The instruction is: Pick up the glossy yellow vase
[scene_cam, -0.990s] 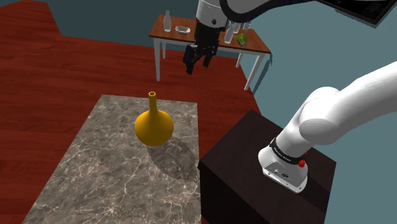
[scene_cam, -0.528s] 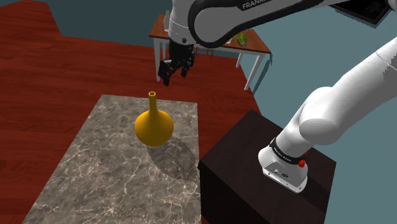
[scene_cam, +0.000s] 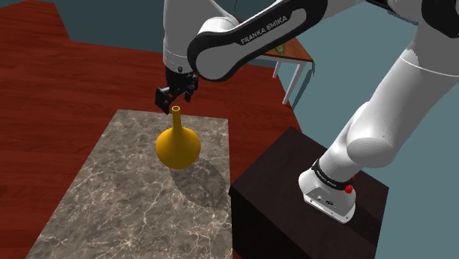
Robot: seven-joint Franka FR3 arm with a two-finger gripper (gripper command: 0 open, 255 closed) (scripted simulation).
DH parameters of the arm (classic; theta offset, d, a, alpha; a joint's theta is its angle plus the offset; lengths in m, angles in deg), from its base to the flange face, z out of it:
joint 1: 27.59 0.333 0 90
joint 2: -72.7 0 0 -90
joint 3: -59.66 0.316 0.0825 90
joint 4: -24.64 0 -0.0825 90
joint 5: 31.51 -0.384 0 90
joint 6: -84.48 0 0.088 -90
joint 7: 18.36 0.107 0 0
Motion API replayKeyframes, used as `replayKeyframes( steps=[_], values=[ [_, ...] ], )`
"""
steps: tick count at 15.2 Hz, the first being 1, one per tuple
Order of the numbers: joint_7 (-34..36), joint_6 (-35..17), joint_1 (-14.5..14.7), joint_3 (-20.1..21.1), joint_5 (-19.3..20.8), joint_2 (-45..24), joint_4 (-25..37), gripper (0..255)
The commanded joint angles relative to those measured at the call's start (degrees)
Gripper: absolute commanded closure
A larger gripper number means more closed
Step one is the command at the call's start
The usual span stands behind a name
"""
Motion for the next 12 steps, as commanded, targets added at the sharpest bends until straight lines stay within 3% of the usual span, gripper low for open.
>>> replayKeyframes(
  steps=[1, 8, 9, 12],
  values=[
    [1.03, -1.24, 0.21, -0.10, 1.50, -1.96, 0.62, 0],
    [2.79, -5.03, 0.55, -0.57, 3.75, -4.58, -0.92, 0],
    [2.75, -4.99, 0.53, -0.56, 3.70, -4.52, -0.93, 255],
    [2.75, -4.98, 0.54, -0.56, 3.70, -4.53, -0.91, 255]
  ],
)
